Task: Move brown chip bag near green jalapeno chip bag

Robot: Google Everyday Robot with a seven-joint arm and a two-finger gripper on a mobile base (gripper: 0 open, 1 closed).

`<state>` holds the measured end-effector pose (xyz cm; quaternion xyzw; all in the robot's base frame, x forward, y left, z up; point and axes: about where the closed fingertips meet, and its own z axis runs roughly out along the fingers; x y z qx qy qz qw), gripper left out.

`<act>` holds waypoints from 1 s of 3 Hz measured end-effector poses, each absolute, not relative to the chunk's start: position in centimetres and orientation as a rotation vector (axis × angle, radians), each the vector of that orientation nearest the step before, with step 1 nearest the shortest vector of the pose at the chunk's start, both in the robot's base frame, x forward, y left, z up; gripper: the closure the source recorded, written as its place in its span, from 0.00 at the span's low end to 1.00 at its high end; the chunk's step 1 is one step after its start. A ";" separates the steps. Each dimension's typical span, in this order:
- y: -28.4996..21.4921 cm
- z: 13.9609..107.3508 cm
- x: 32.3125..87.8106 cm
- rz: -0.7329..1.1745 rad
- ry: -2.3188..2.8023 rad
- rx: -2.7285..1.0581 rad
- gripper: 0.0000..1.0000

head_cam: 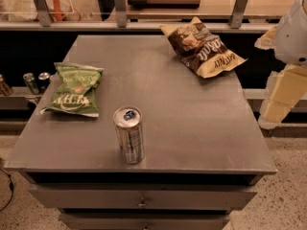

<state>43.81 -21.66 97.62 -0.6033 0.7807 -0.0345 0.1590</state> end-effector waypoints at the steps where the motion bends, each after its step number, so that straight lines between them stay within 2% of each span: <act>1: -21.7 97.6 43.8 -0.099 2.232 -1.724 0.00; 2: -21.4 97.5 45.7 -0.107 2.243 -1.676 0.00; 3: -20.4 97.0 49.9 -0.102 2.251 -1.588 0.00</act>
Offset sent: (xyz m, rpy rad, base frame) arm 0.0475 0.0044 -0.0076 0.0305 -0.0240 -0.0831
